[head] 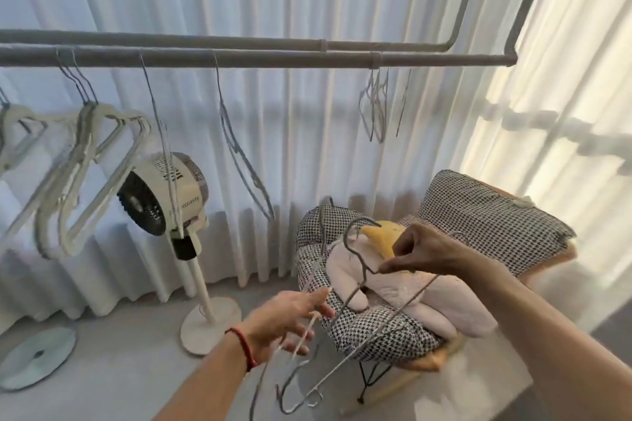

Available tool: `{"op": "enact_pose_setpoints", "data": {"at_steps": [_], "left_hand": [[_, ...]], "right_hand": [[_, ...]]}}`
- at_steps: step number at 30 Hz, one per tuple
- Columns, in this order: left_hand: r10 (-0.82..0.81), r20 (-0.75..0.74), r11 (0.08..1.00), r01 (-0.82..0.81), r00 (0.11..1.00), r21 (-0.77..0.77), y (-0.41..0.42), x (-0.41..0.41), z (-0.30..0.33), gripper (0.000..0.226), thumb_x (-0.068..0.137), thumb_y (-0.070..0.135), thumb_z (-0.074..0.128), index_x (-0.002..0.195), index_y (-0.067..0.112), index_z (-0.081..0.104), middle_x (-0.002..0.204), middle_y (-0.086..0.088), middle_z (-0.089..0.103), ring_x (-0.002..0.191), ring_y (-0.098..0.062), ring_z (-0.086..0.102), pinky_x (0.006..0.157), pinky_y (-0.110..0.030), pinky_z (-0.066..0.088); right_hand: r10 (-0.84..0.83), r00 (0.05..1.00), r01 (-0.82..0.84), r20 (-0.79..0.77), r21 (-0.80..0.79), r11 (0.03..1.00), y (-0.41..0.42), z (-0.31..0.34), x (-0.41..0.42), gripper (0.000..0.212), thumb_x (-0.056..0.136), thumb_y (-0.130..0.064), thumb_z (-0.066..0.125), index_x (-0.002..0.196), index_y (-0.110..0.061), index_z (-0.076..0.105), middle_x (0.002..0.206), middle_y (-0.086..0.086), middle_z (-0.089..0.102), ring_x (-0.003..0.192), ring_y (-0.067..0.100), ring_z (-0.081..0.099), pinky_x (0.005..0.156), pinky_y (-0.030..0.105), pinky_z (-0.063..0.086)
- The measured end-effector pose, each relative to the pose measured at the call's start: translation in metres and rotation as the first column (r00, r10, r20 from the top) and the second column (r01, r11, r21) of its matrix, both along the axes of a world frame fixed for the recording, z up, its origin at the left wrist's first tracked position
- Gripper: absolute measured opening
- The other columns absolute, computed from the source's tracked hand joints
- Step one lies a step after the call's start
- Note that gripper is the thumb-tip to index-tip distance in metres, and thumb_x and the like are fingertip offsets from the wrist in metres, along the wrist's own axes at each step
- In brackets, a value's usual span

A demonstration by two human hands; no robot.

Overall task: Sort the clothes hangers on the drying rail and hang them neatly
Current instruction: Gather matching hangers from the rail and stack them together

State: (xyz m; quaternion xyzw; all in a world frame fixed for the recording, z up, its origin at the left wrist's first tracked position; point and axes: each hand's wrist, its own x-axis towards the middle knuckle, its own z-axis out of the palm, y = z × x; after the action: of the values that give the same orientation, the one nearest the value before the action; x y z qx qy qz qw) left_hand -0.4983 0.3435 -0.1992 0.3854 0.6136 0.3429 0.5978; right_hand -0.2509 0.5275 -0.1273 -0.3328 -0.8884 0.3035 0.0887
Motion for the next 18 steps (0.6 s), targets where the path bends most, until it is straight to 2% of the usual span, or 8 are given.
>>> {"op": "enact_pose_setpoints", "data": {"at_steps": [3,5,6,8,11,13,15,18], "left_hand": [[-0.232,0.154,0.97,0.241,0.96,-0.042,-0.036,-0.009,-0.019,0.067,0.08,0.073,0.064,0.112,0.015,0.074,0.12,-0.009,0.064,0.091,-0.023,0.062,0.083,-0.058,0.058],[-0.299,0.262,0.948,0.318,0.918,-0.031,-0.063,-0.015,-0.025,0.064,0.087,0.062,0.065,0.122,0.008,0.067,0.129,-0.017,0.057,0.098,-0.029,0.057,0.094,-0.073,0.046],[-0.317,0.336,0.939,0.343,0.887,-0.017,-0.077,-0.016,-0.026,0.063,0.09,0.056,0.064,0.127,0.005,0.062,0.132,-0.02,0.055,0.1,-0.031,0.056,0.095,-0.077,0.041],[-0.331,0.446,0.93,0.366,0.832,0.008,-0.108,-0.016,-0.023,0.064,0.091,0.051,0.063,0.132,0.003,0.056,0.134,-0.022,0.052,0.101,-0.033,0.057,0.093,-0.075,0.044],[-0.251,0.521,0.959,0.284,0.816,0.017,-0.16,-0.01,-0.015,0.06,0.089,0.049,0.07,0.131,0.009,0.056,0.135,-0.024,0.048,0.107,-0.039,0.056,0.083,-0.06,0.056],[-0.144,0.559,0.987,0.163,0.816,0.015,-0.198,-0.009,-0.011,0.052,0.092,0.045,0.068,0.129,0.011,0.055,0.134,-0.026,0.047,0.11,-0.044,0.054,0.077,-0.053,0.058],[-0.027,0.59,0.999,0.038,0.807,-0.006,-0.238,-0.011,-0.004,0.043,0.096,0.04,0.065,0.126,0.011,0.056,0.131,-0.027,0.048,0.108,-0.045,0.055,0.073,-0.05,0.057],[0.17,0.536,0.984,-0.172,0.827,-0.047,-0.292,-0.028,0.003,0.05,0.089,0.038,0.073,0.126,0.01,0.054,0.127,-0.029,0.052,0.091,-0.039,0.058,0.066,-0.044,0.053]], "right_hand": [[0.039,0.997,-0.044,-0.061,-0.075,0.996,-0.04,-0.008,-0.007,0.078,0.066,-0.073,0.08,0.048,-0.007,0.042,0.047,-0.004,0.033,0.046,0.01,0.025,0.045,0.015,0.021],[0.089,0.993,-0.102,-0.083,-0.164,0.981,-0.065,-0.016,-0.012,0.076,0.07,-0.065,0.083,0.048,-0.004,0.043,0.047,-0.001,0.033,0.045,0.011,0.025,0.044,0.013,0.023],[0.103,0.99,-0.12,-0.095,-0.192,0.974,-0.078,-0.019,-0.016,0.077,0.071,-0.063,0.084,0.049,-0.001,0.043,0.047,0.0,0.034,0.044,0.012,0.025,0.045,0.015,0.022],[0.113,0.983,-0.14,-0.143,-0.2,0.97,-0.102,-0.026,-0.026,0.081,0.071,-0.063,0.083,0.051,0.004,0.044,0.047,0.002,0.035,0.044,0.012,0.026,0.045,0.024,0.019],[0.134,0.961,-0.177,-0.24,-0.166,0.97,-0.136,-0.035,-0.048,0.076,0.072,-0.066,0.081,0.048,-0.007,0.041,0.046,0.0,0.034,0.045,0.014,0.029,0.047,0.036,0.019],[0.137,0.95,-0.181,-0.282,-0.135,0.974,-0.159,-0.042,-0.07,0.07,0.072,-0.069,0.081,0.047,-0.013,0.044,0.045,-0.007,0.038,0.045,0.012,0.032,0.046,0.034,0.023],[0.141,0.934,-0.18,-0.328,-0.092,0.979,-0.187,-0.048,-0.098,0.07,0.073,-0.071,0.078,0.052,-0.01,0.05,0.047,-0.008,0.043,0.046,0.008,0.036,0.047,0.028,0.028],[0.205,0.9,-0.223,-0.384,-0.001,0.975,-0.235,-0.055,-0.147,0.054,0.076,-0.074,0.072,0.068,-0.021,0.064,0.073,-0.015,0.056,0.067,0.003,0.052,0.065,0.031,0.044]]}}
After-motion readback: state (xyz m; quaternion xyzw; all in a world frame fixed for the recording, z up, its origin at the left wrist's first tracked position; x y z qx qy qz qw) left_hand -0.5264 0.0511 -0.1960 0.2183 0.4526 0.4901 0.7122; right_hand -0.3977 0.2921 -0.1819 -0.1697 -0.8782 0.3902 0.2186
